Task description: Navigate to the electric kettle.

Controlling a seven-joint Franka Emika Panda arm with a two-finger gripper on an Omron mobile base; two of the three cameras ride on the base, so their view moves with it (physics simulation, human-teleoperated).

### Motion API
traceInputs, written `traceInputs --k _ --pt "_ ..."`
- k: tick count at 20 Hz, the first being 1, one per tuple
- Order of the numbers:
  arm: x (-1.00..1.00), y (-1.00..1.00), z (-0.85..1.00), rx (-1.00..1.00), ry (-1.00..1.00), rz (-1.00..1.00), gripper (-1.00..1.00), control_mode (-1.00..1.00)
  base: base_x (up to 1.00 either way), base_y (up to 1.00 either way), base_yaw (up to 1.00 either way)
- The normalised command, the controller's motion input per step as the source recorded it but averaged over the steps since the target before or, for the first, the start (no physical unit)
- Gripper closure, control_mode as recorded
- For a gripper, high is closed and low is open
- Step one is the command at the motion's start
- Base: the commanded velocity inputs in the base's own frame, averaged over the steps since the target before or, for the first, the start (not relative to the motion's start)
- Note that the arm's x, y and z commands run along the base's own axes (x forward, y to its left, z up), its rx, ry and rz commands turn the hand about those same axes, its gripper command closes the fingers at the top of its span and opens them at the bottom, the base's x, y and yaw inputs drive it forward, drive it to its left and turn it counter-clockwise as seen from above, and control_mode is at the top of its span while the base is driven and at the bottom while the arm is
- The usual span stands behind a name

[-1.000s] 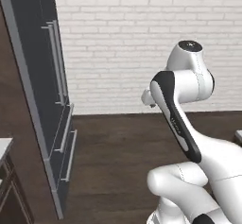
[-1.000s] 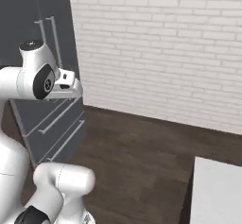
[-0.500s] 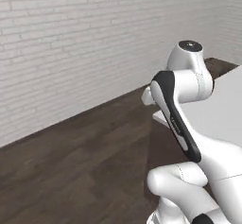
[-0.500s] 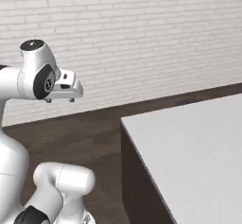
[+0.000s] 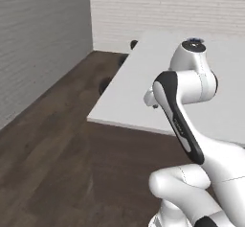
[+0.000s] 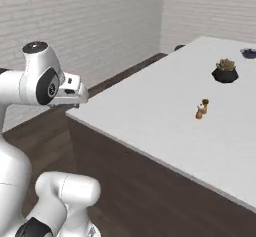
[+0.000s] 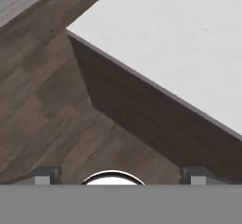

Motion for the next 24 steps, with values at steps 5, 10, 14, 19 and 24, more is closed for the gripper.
traceInputs --k 5,10,14,19,24 --pt "0.0 0.0 0.0 0.0 0.0 0.0 -1.0 1.0 -0.59 -0.01 -0.85" --pt "0.0 0.0 0.0 0.0 0.0 0.0 -1.0 1.0 -0.41 -0.11 -0.68" --pt "0.0 0.0 0.0 0.0 0.0 0.0 -1.0 1.0 -0.05 -0.01 -0.44" --pt "0.0 0.0 0.0 0.0 0.0 0.0 -1.0 1.0 0.01 0.0 -0.15" --pt "0.0 0.0 0.0 0.0 0.0 0.0 -1.0 1.0 0.0 -0.13 -0.14"
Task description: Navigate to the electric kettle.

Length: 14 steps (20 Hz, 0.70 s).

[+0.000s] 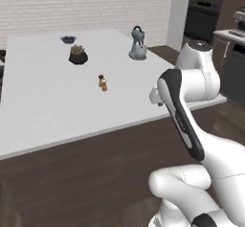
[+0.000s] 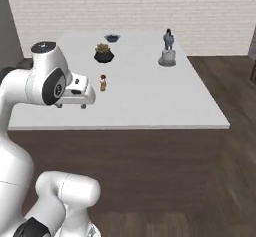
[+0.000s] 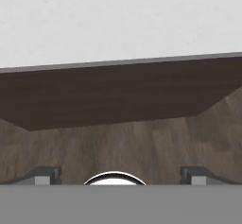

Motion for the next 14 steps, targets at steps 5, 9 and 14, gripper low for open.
traceInputs --k 5,9,14 --pt "0.0 0.0 0.0 0.0 0.0 0.0 -1.0 1.0 0.0 -0.44 -0.56" --pt "0.0 0.0 0.0 0.0 0.0 0.0 -1.0 1.0 0.0 -0.37 -0.59" --pt "0.0 0.0 0.0 0.0 0.0 0.0 -1.0 1.0 0.26 -0.83 -0.4"
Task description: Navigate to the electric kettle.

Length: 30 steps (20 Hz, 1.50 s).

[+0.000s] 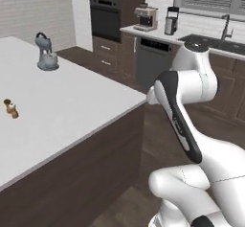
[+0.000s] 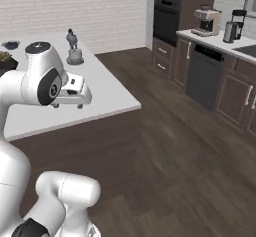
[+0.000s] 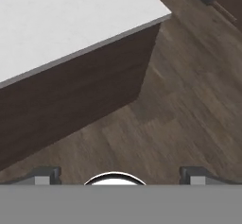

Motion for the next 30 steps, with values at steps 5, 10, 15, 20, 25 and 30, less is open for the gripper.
traceInputs --k 5,10,15,20,25,30 --pt "0.0 0.0 0.0 0.0 0.0 0.0 -1.0 1.0 1.0 -0.95 -0.11" --pt "0.0 0.0 0.0 0.0 0.0 0.0 -1.0 1.0 1.0 -0.68 0.24" --pt "0.0 0.0 0.0 0.0 0.0 0.0 -1.0 1.0 1.0 -0.94 0.19" --pt "0.0 0.0 0.0 0.0 0.0 0.0 -1.0 1.0 1.0 -1.0 0.07" --pt "0.0 0.0 0.0 0.0 0.0 0.0 -1.0 1.0 1.0 -0.98 0.0" --pt "0.0 0.0 0.0 0.0 0.0 0.0 -1.0 1.0 1.0 -0.81 0.0"
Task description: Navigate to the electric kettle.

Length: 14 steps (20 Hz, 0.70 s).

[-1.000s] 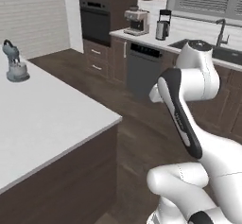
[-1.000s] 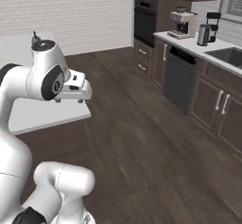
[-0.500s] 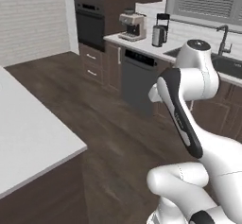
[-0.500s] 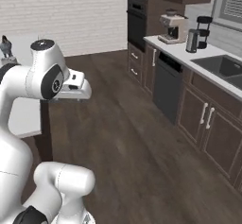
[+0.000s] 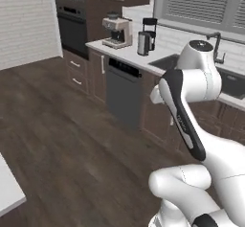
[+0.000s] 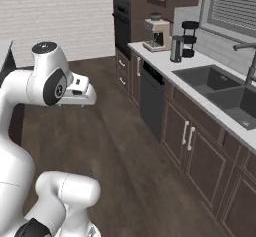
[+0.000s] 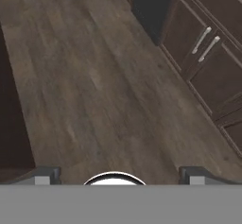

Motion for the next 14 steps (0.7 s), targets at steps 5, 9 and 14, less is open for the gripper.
traceInputs --k 5,9,14 --pt "0.0 0.0 0.0 0.0 0.0 0.0 -1.0 1.0 1.0 -0.45 0.0" --pt "0.0 0.0 0.0 0.0 0.0 0.0 -1.0 1.0 1.0 0.01 -0.05" --pt "0.0 0.0 0.0 0.0 0.0 0.0 -1.0 1.0 1.0 0.51 -0.2"
